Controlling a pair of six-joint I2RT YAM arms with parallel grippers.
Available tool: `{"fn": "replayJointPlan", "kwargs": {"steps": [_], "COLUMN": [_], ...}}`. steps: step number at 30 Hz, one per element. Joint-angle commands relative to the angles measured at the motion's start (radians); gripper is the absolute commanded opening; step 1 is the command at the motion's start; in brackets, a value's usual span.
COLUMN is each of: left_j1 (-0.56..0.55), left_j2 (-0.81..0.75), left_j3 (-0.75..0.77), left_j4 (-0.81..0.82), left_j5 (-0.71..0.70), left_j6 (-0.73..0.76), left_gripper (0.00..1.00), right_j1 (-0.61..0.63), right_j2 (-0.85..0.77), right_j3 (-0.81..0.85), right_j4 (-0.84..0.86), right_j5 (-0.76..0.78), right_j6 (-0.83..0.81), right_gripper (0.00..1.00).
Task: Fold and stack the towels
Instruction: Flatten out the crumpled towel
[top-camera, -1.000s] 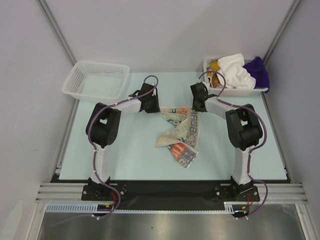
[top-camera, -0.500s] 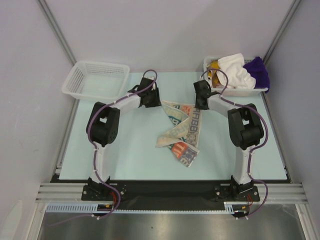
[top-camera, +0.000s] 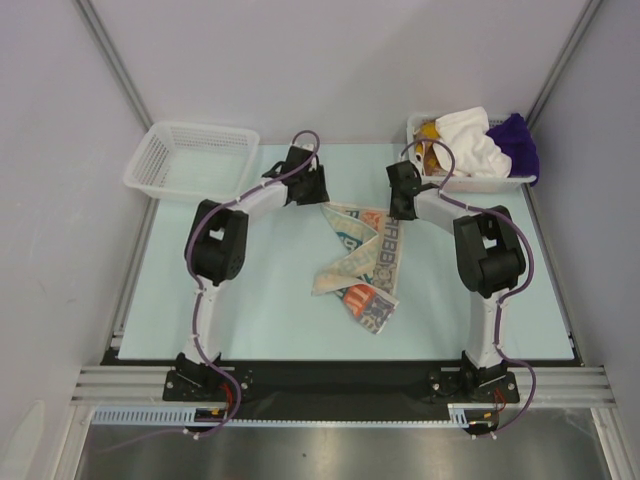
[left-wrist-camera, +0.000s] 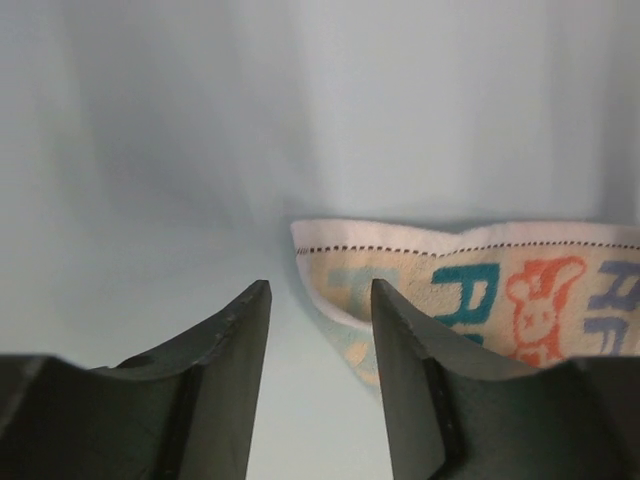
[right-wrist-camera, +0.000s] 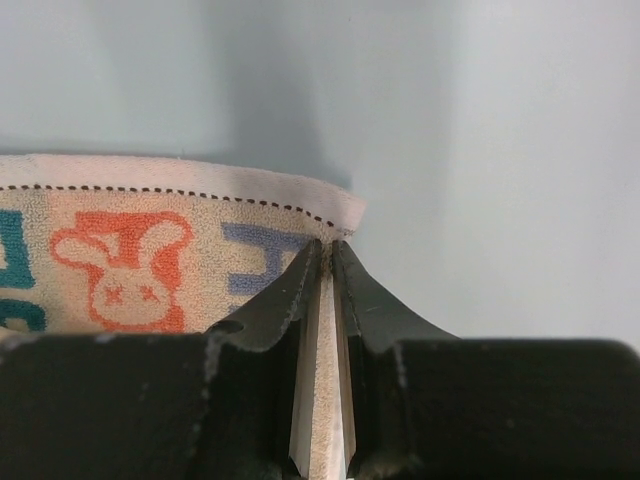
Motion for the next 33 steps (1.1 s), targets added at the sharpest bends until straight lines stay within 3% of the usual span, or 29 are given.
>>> {"fn": "replayJointPlan", "kwargs": {"steps": [1,3,14,18,21,26,33], "left_j1": [0.001,0.001,-0.001,-0.002,-0.002,-0.005,-0.017], "left_j2": [0.04,0.064,0.101,0.127,0.129,0.031,-0.268], "left_j3": [0.073,0.108,0.154,0.191,0.213,0.174,0.082], "left_j4": [-0.025,-0.053,-0.159,-0.185,-0.202,-0.163,-0.114], "left_j5": [0.006,0.012,-0.004,-0.013,-0.017,-0.042,-0.145], "left_j6": [-0.017,-0.02,-0.011,-0.006,0.002,0.031,0.104], "left_gripper": [0.49,0.43,0.41,0.16,0.0,0.0,0.0], "right_j1": [-0.005,-0.005,-0.013,-0.014,-0.014,-0.013,0.002], "right_j2": [0.0,0.002,0.031,0.046,0.059,0.005,-0.292], "right_j3": [0.032,0.031,0.057,0.066,0.077,0.081,0.057], "right_j4": [0.008,0.01,0.0,0.002,-0.009,0.0,0.029], "right_j5": [-0.005,-0.007,-0.027,-0.033,-0.038,-0.024,0.04], "right_j6": [-0.008,-0.007,-0.004,-0.007,-0.004,-0.004,-0.028], "right_gripper": [0.15,0.15,0.15,0.12,0.0,0.0,0.0]}}
